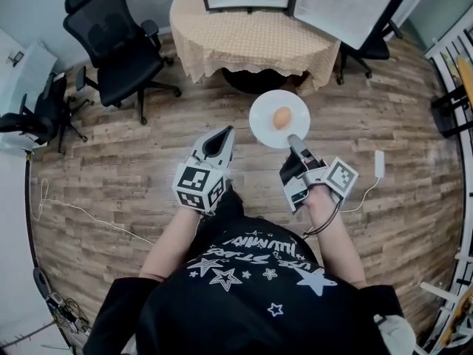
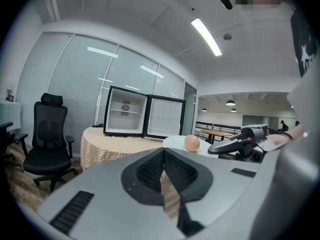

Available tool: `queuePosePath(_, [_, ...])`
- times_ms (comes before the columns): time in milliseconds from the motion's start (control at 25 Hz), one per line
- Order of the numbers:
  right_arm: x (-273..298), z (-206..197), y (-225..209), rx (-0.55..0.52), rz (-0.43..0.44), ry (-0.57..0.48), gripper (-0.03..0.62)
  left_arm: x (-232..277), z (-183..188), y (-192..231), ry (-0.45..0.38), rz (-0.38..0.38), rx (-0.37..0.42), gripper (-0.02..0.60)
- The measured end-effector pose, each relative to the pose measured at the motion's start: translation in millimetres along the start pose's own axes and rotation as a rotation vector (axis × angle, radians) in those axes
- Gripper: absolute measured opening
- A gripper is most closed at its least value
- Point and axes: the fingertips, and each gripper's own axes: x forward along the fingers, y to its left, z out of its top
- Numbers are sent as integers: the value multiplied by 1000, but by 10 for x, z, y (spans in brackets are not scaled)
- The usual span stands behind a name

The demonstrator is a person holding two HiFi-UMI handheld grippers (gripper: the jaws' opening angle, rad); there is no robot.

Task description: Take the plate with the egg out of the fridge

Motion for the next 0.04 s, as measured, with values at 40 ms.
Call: queuePosePath(40, [-76,-11,-9,2,1,1,37,-34,-21,-66,-1,0,-1,6])
